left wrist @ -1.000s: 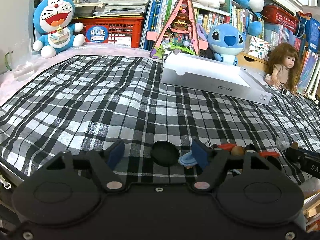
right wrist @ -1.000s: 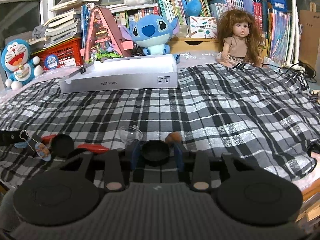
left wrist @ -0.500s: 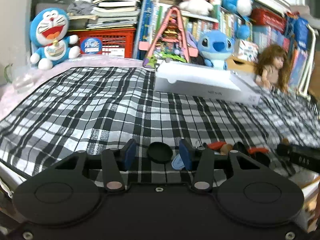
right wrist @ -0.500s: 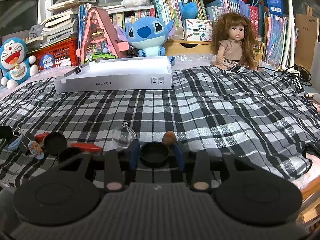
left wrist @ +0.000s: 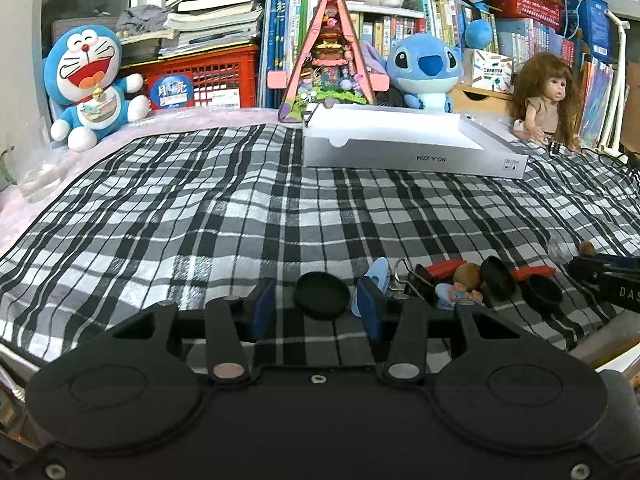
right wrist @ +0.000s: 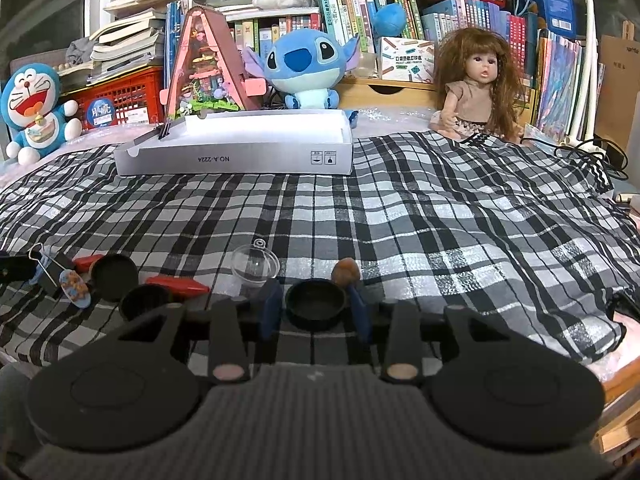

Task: Organize rigid objects
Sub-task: 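Carry both black lids up toward the white box tray with both tools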

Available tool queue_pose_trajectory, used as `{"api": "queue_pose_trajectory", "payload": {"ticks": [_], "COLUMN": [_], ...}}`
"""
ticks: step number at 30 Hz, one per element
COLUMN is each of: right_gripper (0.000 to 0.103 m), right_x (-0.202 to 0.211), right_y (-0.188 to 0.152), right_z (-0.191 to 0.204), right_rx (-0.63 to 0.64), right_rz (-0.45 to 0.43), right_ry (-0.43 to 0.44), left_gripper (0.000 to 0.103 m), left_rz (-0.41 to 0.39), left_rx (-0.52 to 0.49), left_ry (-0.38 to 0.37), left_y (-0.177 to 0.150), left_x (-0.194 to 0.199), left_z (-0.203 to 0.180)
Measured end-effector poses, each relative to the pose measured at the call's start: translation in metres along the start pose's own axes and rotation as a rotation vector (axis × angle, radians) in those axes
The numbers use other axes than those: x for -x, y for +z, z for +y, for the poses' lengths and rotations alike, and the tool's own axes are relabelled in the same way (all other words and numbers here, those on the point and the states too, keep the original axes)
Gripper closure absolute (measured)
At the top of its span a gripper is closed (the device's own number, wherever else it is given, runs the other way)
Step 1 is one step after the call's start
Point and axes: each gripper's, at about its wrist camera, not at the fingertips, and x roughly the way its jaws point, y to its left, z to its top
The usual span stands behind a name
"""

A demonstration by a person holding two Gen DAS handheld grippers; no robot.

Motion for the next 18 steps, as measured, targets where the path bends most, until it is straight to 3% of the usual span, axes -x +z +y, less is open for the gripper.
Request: {"api": "queue_pose_trajectory", "payload": {"ticks": [11, 18], "right_gripper": [0.05, 0.049], "right_x": [-0.003, 0.0], "right_y": [0.0, -0.002], "right_z": [-0.007, 0.001], "right_rx": [0.004, 0.034], "right_rz": [-0.008, -0.009], "right_ry": [-0.023, -0.011], "left_gripper": [0.057, 0.058], "left_rz": [0.009, 0.003], "left_rx": [0.039, -0.007], "left_ry": [0.026, 0.041], "left_y": [-0.003, -0.006], "left_x": [-0.001, -0.002], "left_z": [0.017, 0.009]}}
